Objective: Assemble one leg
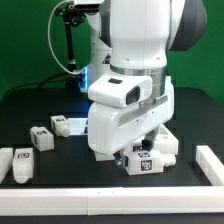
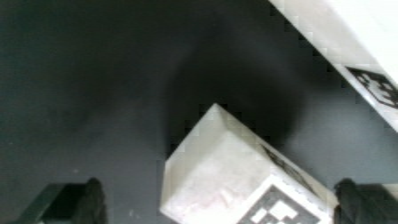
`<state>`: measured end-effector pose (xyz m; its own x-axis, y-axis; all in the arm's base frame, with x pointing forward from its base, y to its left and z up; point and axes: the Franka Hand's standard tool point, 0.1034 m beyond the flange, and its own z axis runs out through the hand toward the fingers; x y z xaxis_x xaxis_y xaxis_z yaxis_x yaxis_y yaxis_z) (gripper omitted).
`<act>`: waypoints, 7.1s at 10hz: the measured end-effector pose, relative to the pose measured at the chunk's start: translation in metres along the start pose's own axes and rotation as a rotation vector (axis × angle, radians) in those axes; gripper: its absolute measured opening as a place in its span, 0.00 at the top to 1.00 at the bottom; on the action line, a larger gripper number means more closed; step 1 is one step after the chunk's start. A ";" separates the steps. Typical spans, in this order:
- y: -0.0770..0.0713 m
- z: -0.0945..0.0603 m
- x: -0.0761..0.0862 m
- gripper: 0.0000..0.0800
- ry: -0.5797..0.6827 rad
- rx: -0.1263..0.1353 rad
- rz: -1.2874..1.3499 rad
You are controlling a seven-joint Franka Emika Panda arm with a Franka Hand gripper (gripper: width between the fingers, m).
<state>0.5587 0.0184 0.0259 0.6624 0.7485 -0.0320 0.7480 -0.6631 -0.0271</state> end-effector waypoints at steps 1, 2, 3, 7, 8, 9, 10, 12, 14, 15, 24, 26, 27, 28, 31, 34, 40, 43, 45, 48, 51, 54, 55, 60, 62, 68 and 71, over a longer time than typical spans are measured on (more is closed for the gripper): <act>0.000 0.000 0.001 0.19 0.001 -0.001 0.002; 0.000 0.000 0.001 0.19 0.001 -0.001 0.002; 0.000 -0.001 0.002 0.19 0.001 -0.001 0.001; -0.005 -0.005 0.006 0.19 0.006 -0.005 -0.005; -0.007 0.000 0.006 0.19 0.009 -0.006 -0.006; -0.006 0.000 0.008 0.19 0.015 -0.012 -0.007; -0.006 0.000 0.010 0.19 0.021 -0.017 -0.009; -0.004 -0.001 0.012 0.19 0.024 -0.019 -0.010; 0.002 -0.002 0.015 0.19 0.028 -0.024 -0.007; 0.007 -0.004 0.016 0.19 0.032 -0.029 -0.006; -0.007 0.012 0.010 0.19 0.023 -0.015 0.001; -0.007 0.017 0.012 0.19 0.021 -0.011 -0.002; -0.007 0.017 0.012 0.19 0.021 -0.011 -0.001; -0.007 0.017 0.011 0.35 0.020 -0.011 -0.001; -0.007 0.017 0.011 0.62 0.020 -0.011 0.000; -0.009 0.015 0.011 0.62 0.019 -0.009 0.004; -0.093 -0.028 -0.005 0.61 0.064 -0.032 0.052; -0.094 -0.027 -0.005 0.61 0.062 -0.029 0.059; -0.150 -0.028 -0.007 0.61 0.067 -0.019 0.241; -0.200 -0.006 -0.002 0.61 0.037 0.003 0.385; -0.192 -0.006 -0.006 0.61 0.053 -0.002 0.366; -0.215 0.014 -0.010 0.61 0.035 0.010 0.459; -0.223 0.021 -0.010 0.61 0.027 0.013 0.454; -0.225 0.026 -0.012 0.61 0.019 0.027 0.518; -0.225 0.023 -0.013 0.45 0.011 0.029 0.519; -0.164 -0.053 -0.050 0.19 0.036 0.027 0.436; -0.137 -0.060 -0.064 0.19 0.038 0.030 0.449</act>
Offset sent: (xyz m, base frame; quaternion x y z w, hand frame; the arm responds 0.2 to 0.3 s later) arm 0.0016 0.0054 0.0092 -0.0032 -0.0090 0.0051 0.9999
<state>0.4161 0.0618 0.0919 0.9224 0.3861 -0.0106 0.3852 -0.9216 -0.0473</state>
